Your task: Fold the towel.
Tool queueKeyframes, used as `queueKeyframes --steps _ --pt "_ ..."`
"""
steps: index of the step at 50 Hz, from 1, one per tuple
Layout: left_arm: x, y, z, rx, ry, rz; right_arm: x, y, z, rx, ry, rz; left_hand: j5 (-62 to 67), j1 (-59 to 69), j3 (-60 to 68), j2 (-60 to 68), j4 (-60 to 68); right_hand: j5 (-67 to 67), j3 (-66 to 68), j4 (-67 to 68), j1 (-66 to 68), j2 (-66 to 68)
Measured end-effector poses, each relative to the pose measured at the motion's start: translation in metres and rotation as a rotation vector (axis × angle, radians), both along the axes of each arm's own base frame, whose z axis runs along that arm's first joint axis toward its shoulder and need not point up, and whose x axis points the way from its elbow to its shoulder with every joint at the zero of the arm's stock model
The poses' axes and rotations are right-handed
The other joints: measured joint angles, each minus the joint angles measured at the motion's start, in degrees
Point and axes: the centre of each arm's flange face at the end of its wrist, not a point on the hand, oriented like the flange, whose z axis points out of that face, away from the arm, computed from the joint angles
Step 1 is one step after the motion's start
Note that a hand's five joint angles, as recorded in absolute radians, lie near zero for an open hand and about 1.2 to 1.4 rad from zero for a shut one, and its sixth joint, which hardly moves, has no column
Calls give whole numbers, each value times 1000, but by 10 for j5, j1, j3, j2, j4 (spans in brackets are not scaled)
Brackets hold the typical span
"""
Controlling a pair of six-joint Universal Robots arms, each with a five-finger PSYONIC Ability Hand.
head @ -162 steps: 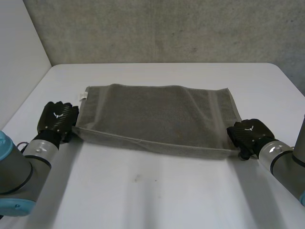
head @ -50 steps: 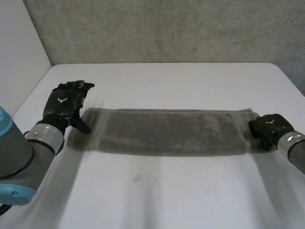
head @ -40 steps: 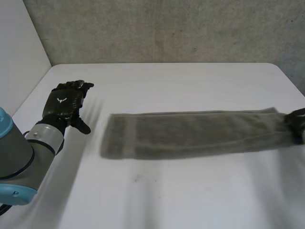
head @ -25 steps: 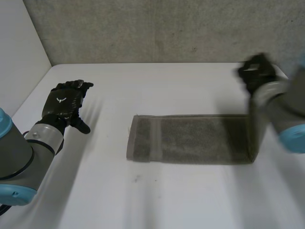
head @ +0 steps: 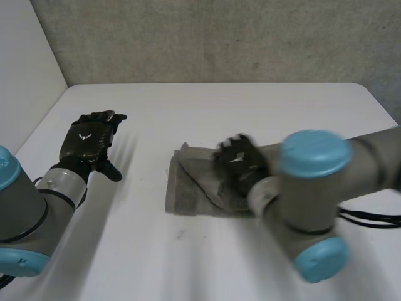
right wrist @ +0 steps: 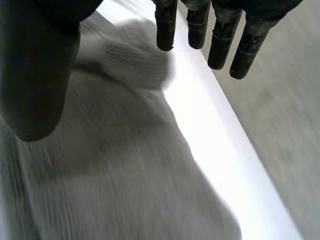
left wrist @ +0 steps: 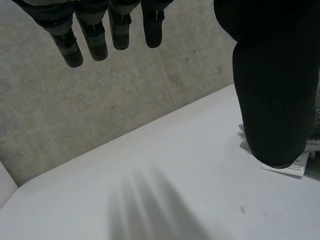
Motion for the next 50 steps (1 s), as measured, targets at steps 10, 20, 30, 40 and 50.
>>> queueKeyframes --steps 10,20,30,40,50 --pt "-3 2 -1 1 0 -12 -87 -33 -28 162 24 -268 0 0 0 0 0 87 76 67 80 75" --pt "-7 5 -2 3 -1 -23 -92 -47 -29 100 95 -260 0 0 0 0 0 634 628 620 582 628" --pt "-9 8 6 -17 8 -28 -6 -29 30 -119 -12 -21 0 0 0 0 0 635 628 620 600 628" --pt "-17 8 35 -101 38 -50 81 44 16 -127 19 384 0 0 0 0 0 631 625 616 612 625" --pt "-38 7 61 -130 62 -104 64 26 17 -5 -6 149 0 0 0 0 0 -1 5 2 15 5"
